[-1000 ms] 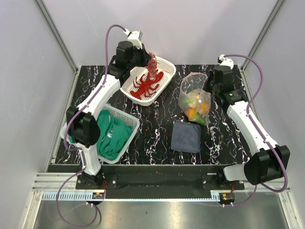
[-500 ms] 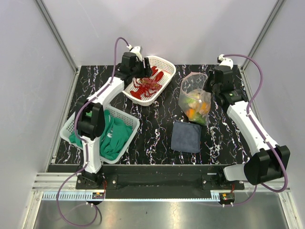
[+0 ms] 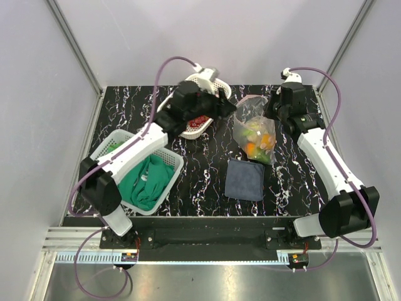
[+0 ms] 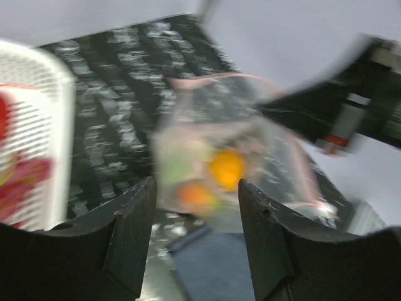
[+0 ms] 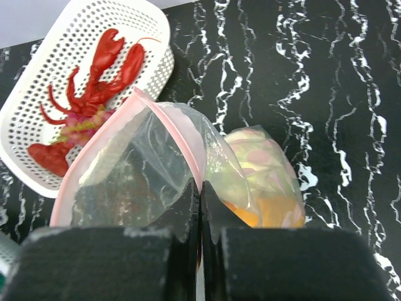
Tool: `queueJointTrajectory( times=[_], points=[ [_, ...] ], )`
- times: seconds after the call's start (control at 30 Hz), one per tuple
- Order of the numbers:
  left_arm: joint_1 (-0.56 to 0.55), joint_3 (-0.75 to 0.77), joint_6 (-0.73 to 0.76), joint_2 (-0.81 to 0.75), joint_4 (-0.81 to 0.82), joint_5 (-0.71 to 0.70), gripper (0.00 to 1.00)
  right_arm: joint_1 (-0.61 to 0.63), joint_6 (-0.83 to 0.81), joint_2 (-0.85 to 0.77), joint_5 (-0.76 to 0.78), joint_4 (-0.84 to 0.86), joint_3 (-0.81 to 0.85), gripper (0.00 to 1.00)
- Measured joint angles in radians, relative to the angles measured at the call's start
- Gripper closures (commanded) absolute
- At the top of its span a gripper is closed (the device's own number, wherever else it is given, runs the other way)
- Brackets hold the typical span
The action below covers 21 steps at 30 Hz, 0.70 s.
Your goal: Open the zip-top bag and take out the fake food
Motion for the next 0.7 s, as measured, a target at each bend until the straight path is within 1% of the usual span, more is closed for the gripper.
queueJointTrajectory(
  times=[0.1,0.17,0.37,0.53,0.63,0.7],
  points=[
    [-0.094,0.031,-0.015,0.032,0.013,0.011,0.53,0.000,0.004,0.009,-0.021,-0.012,0.024,1.00],
    [-0.128,0.070,-0.021,0.080,0.015,0.017,0.54,-0.001,0.005,0.014,-0.032,-0.019,0.044,1.00],
    [-0.148,0.165,-0.022,0.240,0.009,0.011,0.57,-0.001,0.012,0.016,-0.039,-0.023,0.068,1.00],
    [-0.154,0.294,-0.022,0.367,-0.033,0.005,0.57,-0.001,0.019,0.016,-0.049,-0.027,0.068,1.00],
    [-0.164,0.346,-0.021,0.404,-0.058,-0.008,0.57,-0.001,0.027,0.016,-0.069,-0.032,0.068,1.00],
    [-0.172,0.364,-0.020,0.411,-0.082,-0.022,0.60,-0.001,0.028,0.018,-0.084,-0.037,0.068,1.00]
  ],
)
